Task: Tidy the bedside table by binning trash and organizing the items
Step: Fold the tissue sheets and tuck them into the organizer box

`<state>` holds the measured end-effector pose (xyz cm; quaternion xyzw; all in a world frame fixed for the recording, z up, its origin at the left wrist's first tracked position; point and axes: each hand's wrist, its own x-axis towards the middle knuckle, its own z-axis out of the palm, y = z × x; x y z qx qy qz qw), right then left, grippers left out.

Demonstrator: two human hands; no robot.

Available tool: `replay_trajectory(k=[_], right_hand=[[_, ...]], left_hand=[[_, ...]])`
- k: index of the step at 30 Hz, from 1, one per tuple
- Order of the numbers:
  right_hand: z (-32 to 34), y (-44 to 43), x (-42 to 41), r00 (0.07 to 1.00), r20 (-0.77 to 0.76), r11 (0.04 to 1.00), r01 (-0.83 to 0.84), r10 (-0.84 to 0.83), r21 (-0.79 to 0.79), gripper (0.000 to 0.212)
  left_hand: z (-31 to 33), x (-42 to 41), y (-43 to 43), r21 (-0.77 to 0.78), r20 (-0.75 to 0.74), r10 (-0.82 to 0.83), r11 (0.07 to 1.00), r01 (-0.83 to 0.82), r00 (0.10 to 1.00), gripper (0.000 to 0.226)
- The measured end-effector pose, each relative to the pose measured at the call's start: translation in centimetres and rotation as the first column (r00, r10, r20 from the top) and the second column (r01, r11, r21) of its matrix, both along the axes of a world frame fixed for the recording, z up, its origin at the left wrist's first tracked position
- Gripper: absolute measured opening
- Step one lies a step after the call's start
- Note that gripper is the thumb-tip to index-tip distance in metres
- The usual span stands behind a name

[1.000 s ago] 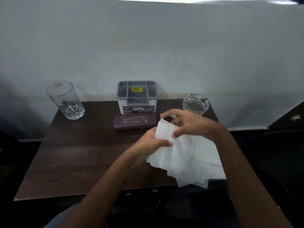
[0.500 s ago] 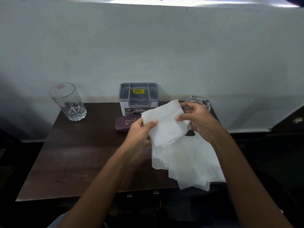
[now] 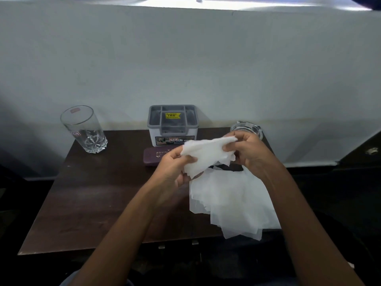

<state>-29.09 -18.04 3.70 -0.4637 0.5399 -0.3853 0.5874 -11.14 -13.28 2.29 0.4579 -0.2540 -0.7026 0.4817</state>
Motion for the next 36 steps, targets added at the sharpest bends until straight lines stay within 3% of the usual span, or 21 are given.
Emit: replay_trajectory(k=[2, 5, 9, 13, 20, 24, 27, 36], right_hand=[[0.2, 0.0, 0.2, 0.999, 0.019, 0.998, 0.038, -0.037, -0.053, 0.028], [0.2, 0.0, 0.3, 0.999, 0.037, 0.992, 0.032, -0.028, -0.125, 0.036], [0.2, 0.2, 0.5, 0.997, 0.067, 0.983, -0.024, 0.037, -0.181, 0.051], [0.1, 0.3, 0.5, 0.997, 0.048, 0.978, -0.056, 0.067, -0.201, 0.052], [0.3, 0.2, 0.4, 0.997, 0.081, 0.999, 0.01, -0.008, -0.033, 0.027], [0.1, 0.5, 0.4, 0.994, -0.052, 0.995, -0.094, 0.095, 0.024, 0.025], [0.1, 0.5, 0.9, 0.996, -0.09, 1.0, -0.005, 0.006, 0.001, 0.028], [0.6, 0.9, 3.1, 0.964, 0.057, 0.965, 0.26, -0.259, -0.016, 0.016]], left_hand=[[0.5, 0.2, 0.0, 0.069, -0.114, 0.015, 0.998, -0.007, 0.993, 0.025], [0.4, 0.7, -0.2, 0.149, -0.217, 0.042, 0.989, -0.009, 0.975, 0.043], [0.2, 0.4, 0.0, 0.192, -0.153, 0.087, 0.98, -0.056, 0.984, 0.03], [0.2, 0.3, 0.1, 0.199, -0.131, 0.063, 0.979, -0.036, 0.989, 0.032], [-0.2, -0.1, 0.0, 0.108, 0.04, 0.135, 0.984, -0.138, 0.99, 0.033], [-0.1, -0.1, 0.1, -0.008, 0.167, 0.168, 0.986, -0.169, 0.972, 0.035], [-0.2, 0.0, 0.1, -0.057, 0.232, 0.204, 0.979, -0.196, 0.951, 0.037], [-0.7, 0.6, -0.3, -0.053, 0.193, 0.437, 0.899, -0.435, 0.879, 0.024]])
